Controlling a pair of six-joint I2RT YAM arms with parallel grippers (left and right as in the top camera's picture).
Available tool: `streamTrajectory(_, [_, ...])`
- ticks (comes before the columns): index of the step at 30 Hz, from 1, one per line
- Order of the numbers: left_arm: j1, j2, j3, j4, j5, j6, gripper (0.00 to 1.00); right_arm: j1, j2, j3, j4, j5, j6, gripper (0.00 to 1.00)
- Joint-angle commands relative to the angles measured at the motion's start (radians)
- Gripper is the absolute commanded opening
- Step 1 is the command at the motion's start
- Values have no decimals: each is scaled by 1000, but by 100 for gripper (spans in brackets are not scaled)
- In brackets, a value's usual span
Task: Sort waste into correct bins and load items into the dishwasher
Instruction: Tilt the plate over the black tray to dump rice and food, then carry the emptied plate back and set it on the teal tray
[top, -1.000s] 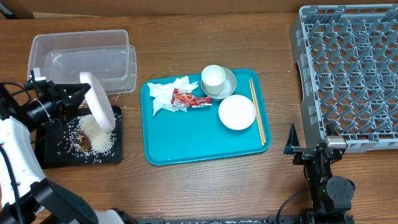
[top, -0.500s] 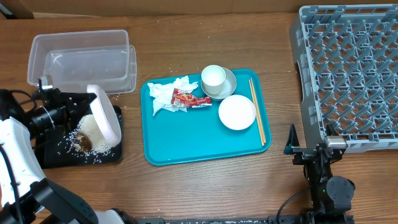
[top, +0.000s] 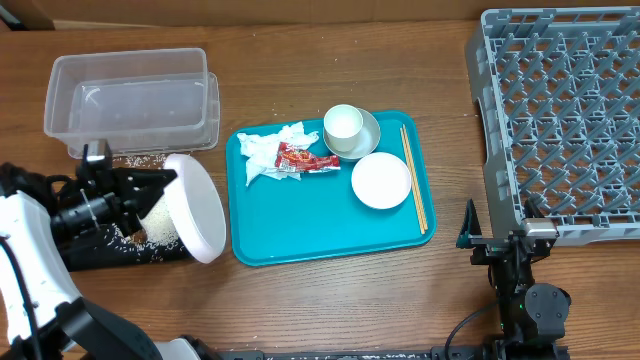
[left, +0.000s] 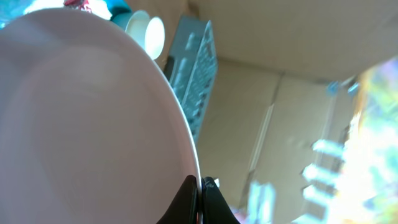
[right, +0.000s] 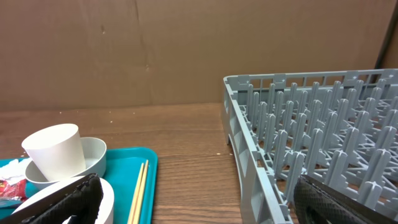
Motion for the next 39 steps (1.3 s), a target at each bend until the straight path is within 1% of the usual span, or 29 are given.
streamTrajectory(1, [-93,-53,3,-8,-88,113,4,-3,-10,-10,7,-6,0,100])
streamTrajectory(3, [-174,-69,3,2,-129,131,4,-3,-10,-10,7,-6,0,100])
streamTrajectory(7, [-341,-71,3,25,-190,130,4,-3,-10,-10,7,-6,0,100])
streamTrajectory(8, [-412,-71,3,44,-202,130,4,-3,-10,-10,7,-6,0,100])
streamTrajectory(10, [-512,-71,3,91,-218,119,4,-3,-10,-10,7,-6,0,100])
streamTrajectory(11, [-557,-71,3,122,-233,90,4,-3,-10,-10,7,-6,0,100])
streamTrajectory(14, [-686,-71,3,261,-341,-116,4,-3,-10,-10,7,-6,0,100])
streamTrajectory(15, [-735,-71,3,322,-412,-206,4,-3,-10,-10,7,-6,0,100])
streamTrajectory(16, [-769,-71,3,359,-472,-270,4,-3,-10,-10,7,-6,0,100])
streamTrajectory(17, [-819,-71,3,408,-573,-363,4,-3,-10,-10,7,-6,0,100])
streamTrajectory(18, [-849,-71,3,434,-636,-412,4,-3,-10,-10,7,-6,0,100])
streamTrajectory(19, [-895,-71,3,468,-735,-479,4,-3,-10,-10,7,-6,0,100])
streamTrajectory(22, [-1014,-69,3,533,-936,-618,4,-3,-10,-10,7,-6,0,100])
streamTrajectory(26, [-1158,-61,3,613,-1037,-696,4,-3,-10,-10,7,-6,0,100])
streamTrajectory(30, [-1244,-34,3,646,-1117,-735,4,-3,-10,-10,7,-6,0,100])
streamTrajectory(34, [-1291,21,3,651,-1262,-816,4,-3,-10,-10,7,-6,0,100])
streamTrajectory(39, [-1298,123,3,671,-1280,-829,4,-3,-10,-10,7,-6,0,100])
